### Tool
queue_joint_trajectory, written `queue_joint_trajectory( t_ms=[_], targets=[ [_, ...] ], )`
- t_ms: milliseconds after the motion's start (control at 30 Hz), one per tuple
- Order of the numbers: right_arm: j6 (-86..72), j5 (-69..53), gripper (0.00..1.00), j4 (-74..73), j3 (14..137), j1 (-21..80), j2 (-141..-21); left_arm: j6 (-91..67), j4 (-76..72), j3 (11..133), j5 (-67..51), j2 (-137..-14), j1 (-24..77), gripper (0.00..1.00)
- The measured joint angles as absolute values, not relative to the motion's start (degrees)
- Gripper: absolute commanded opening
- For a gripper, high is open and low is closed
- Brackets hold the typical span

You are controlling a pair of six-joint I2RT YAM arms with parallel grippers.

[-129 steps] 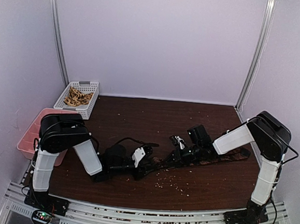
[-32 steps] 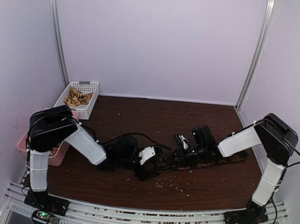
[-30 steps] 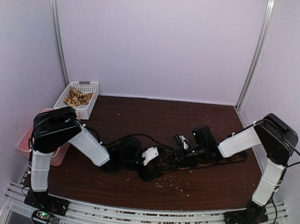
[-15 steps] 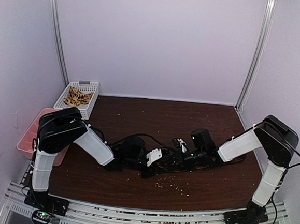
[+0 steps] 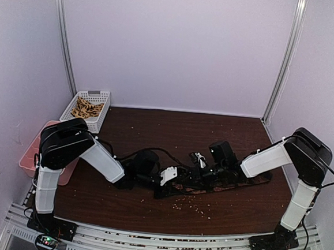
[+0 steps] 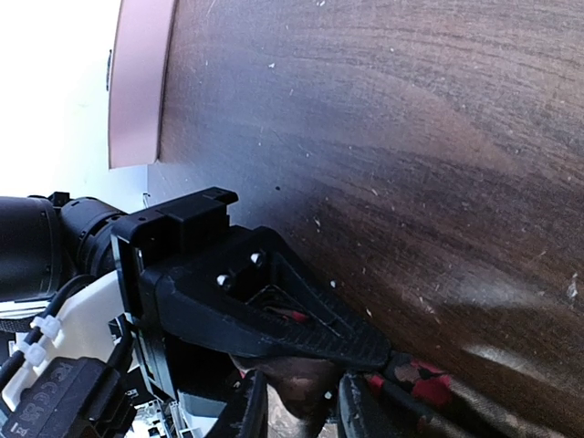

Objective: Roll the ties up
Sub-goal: Roll the tie at the center of the board.

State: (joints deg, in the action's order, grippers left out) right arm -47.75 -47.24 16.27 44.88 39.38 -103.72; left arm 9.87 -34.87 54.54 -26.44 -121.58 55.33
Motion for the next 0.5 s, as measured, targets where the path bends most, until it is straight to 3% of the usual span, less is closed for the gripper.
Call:
queue_joint_trajectory(
  t_ms=[67, 167, 467, 500],
  targets=[
    [-47.3, -47.5, 0.18, 15.8, 45.2, 39.4, -103.8, 10.0, -34.8, 54.6, -26.5, -121.6, 55.3, 0.30],
    [-46.0, -48.0, 0.00, 14.6, 46.1, 39.4, -104.3, 10.0, -34.5, 54.8, -26.5, -121.6, 55.3, 0.34],
    [-43.3, -47.4, 0.00, 13.2, 46.2, 39.0, -105.5, 8.8, -39.1, 49.6, -26.1, -119.6, 54.5, 0.75],
    [-43.0, -47.3, 0.00, 13.1, 46.0, 38.9, -105.7, 8.4, -40.0, 48.6, -25.8, -119.2, 54.4, 0.85]
  ],
)
